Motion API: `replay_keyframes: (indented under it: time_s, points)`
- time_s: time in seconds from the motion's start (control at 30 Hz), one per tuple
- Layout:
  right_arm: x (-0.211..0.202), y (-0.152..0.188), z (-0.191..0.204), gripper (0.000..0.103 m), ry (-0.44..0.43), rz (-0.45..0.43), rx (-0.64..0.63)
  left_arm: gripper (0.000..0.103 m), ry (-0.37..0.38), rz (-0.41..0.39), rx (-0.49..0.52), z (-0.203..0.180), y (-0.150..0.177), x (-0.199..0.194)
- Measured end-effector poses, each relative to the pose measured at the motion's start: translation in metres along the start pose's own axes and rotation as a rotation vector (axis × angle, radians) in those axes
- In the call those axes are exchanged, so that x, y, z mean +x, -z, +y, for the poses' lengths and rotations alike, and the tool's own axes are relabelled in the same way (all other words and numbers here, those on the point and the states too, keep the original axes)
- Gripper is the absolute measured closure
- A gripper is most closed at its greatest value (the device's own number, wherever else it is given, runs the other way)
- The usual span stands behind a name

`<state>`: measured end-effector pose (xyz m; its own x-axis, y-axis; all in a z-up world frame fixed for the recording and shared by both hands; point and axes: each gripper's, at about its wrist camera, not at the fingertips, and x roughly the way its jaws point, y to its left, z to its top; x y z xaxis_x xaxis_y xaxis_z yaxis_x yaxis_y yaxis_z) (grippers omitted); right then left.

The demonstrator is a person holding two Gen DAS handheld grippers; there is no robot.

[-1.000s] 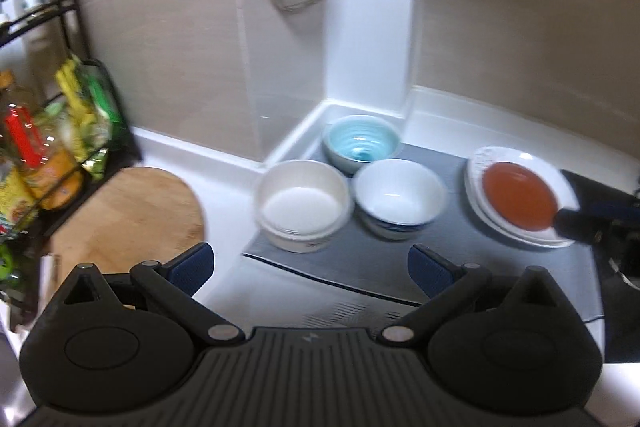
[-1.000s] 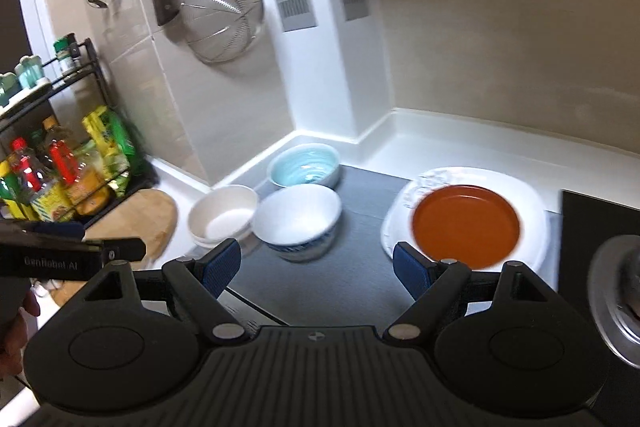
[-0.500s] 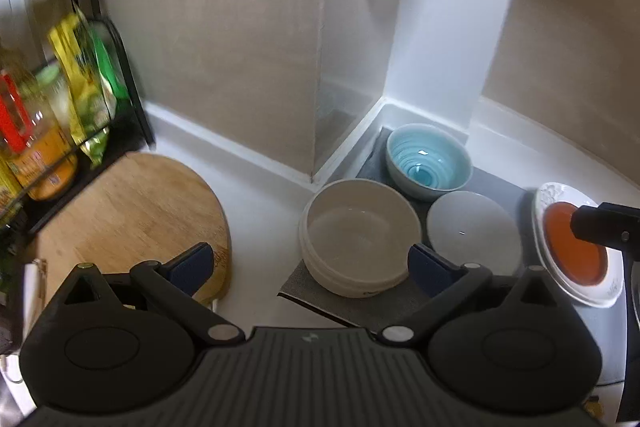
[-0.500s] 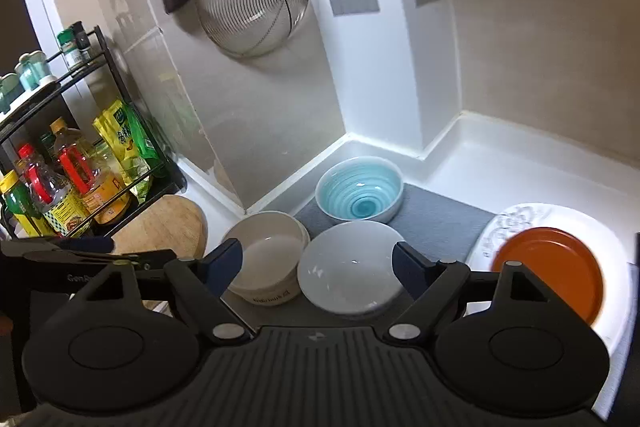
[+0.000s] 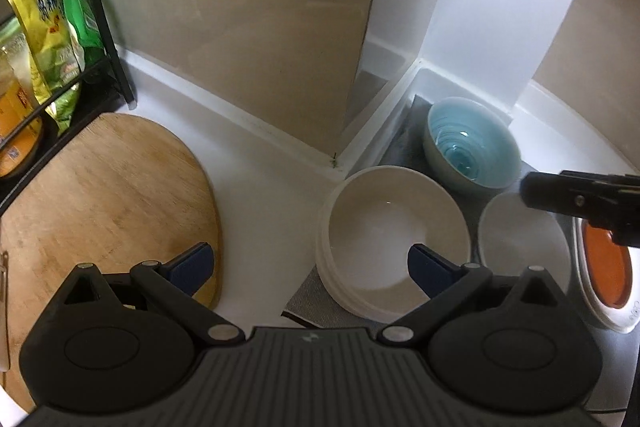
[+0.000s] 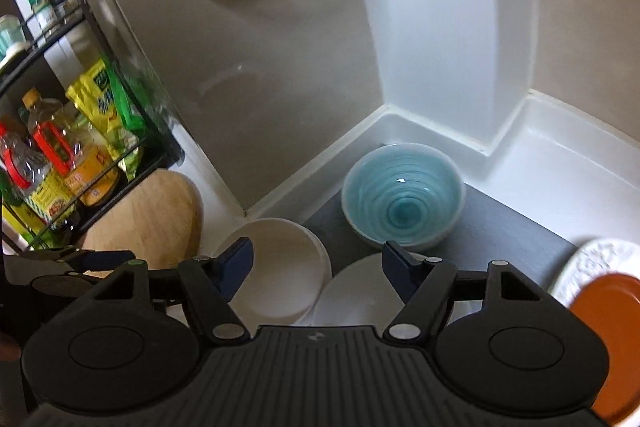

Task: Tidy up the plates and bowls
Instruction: 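Move the right tool to the orange-banded white bowl and grip its rim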

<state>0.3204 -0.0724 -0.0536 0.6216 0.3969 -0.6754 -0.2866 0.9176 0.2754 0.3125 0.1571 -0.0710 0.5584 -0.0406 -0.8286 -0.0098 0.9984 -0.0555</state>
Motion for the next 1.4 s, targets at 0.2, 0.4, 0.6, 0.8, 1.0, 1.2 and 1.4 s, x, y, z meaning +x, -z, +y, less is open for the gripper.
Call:
replay_keyframes:
  time_s: [0.2, 0.4, 0.6, 0.8, 1.0, 1.2, 1.4]
  points:
    - [0.037, -0.01, 0.005, 0.045, -0.026, 0.074, -0.048, 0.0, 0.001, 0.048, -0.01, 0.001, -0.003, 0.022]
    - [0.062, -0.013, 0.007, 0.049, -0.048, 0.125, -0.079, 0.0, -0.001, 0.082, -0.017, 0.001, -0.005, 0.038]
    - [0.081, -0.014, 0.009, 0.049, -0.042, 0.176, -0.113, 0.0, -0.006, 0.1, -0.023, 0.0, -0.009, 0.053]
    - [0.101, -0.013, 0.008, 0.049, -0.024, 0.228, -0.139, 0.0, -0.018, 0.121, -0.03, 0.001, -0.009, 0.065]
    - [0.107, -0.012, 0.004, 0.049, -0.016, 0.232, -0.141, 0.0, -0.024, 0.133, -0.033, 0.001, -0.01, 0.073]
    - [0.116, -0.012, 0.007, 0.049, -0.005, 0.238, -0.16, 0.0, -0.018, 0.149, -0.025, 0.001, -0.013, 0.081]
    - [0.12, -0.011, 0.009, 0.049, 0.0, 0.24, -0.182, 0.0, -0.016, 0.163, -0.015, 0.0, -0.013, 0.085]
